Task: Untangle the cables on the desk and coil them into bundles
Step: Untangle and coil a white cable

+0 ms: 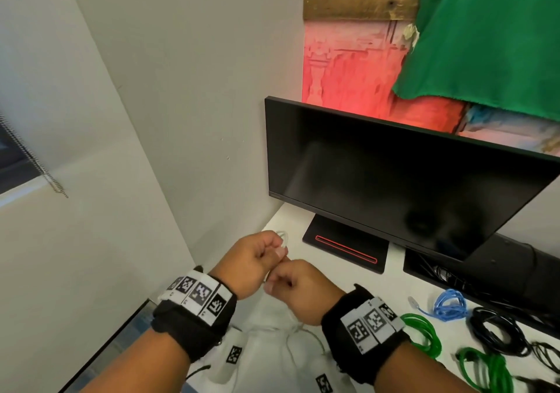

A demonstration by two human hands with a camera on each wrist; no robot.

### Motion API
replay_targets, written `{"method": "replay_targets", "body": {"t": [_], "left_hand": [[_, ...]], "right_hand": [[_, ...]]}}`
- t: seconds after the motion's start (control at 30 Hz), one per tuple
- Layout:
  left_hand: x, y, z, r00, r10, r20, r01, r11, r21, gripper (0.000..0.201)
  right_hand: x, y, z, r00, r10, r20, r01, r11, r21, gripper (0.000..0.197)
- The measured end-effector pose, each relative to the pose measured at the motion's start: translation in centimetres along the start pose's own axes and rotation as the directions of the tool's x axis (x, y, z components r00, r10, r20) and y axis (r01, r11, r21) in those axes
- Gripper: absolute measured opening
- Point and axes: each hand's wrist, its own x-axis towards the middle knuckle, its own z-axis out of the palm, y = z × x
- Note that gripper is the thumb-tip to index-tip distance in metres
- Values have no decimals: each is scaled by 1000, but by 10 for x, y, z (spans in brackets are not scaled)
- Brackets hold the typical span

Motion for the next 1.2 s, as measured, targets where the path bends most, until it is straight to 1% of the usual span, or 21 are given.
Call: {"method": "replay_targets", "body": {"t": [0.07,0.13,0.23,0.3,0.37,0.4,0.43,0.5,0.57,0.63,0.7,0.73,0.77,0.8,0.83,0.9,0.97,1.07,1.1,1.17,1.2], "left_hand": [[-4,-5,-2,1000,1,30,-5,994,107,19],[-9,-5,-5,996,-34,88,23,993,116,24],[-12,-5,-17,988,-100,118,89,991,95,39],[-11,-4,-33,990,-132,58,129,990,62,37],[-10,3,-47,988,-154,30,155,987,-41,39],[-9,7,-51,988,-151,37,154,983,-103,41],[-9,12,-53,989,-139,42,144,976,-165,42],[-7,20,-53,993,-115,28,119,959,-256,42],[-4,26,-51,991,-132,-15,123,954,-273,43],[-2,26,-48,985,-159,-61,140,959,-247,46],[-3,27,-44,979,-186,-80,165,961,-220,44],[-3,28,-42,977,-200,-79,177,957,-230,43],[-3,28,-40,974,-212,-74,187,948,-257,43],[-2,30,-39,972,-224,-75,193,936,-294,42],[-2,32,-39,968,-237,-81,196,919,-343,41],[0,38,-41,963,-251,-93,181,866,-465,37],[1,41,-46,955,-284,-83,183,787,-590,36],[-3,41,-56,953,-301,-24,171,606,-777,31],[-5,41,-57,957,-291,-7,164,560,-812,28],[-7,40,-50,965,-262,-5,138,525,-840,22],[-8,39,-43,968,-248,-23,117,531,-839,22]], "right_hand": [[-2,-5,-11,999,-19,-49,26,991,132,22],[-1,-6,-23,992,-15,-121,37,984,176,22],[4,6,-46,960,121,-254,-53,964,260,46],[6,25,-62,884,246,-398,-135,949,286,58],[5,49,-68,772,324,-547,-208,942,264,60],[5,59,-67,732,338,-591,-249,941,229,60],[6,67,-63,714,347,-608,-306,936,176,61],[8,72,-52,719,365,-591,-430,902,34,64],[13,66,-48,747,330,-577,-427,904,-35,56],[13,49,-52,755,235,-612,-306,952,-12,41],[11,30,-56,779,119,-615,-104,993,60,19],[10,21,-55,836,95,-541,-28,991,130,10],[9,16,-51,902,81,-425,-4,984,178,21],[8,13,-43,956,87,-281,-28,978,207,31],[7,15,-32,981,121,-155,-90,977,194,32],[1,27,-16,979,199,-53,-191,974,124,17],[-5,47,-9,966,254,-40,-241,948,209,7],[-9,65,-19,909,367,-198,-249,859,447,12],[-8,65,-23,878,392,-275,-246,862,444,12],[-4,57,-24,832,399,-386,-303,909,288,13],[-2,49,-21,834,377,-404,-331,926,180,15]]}}
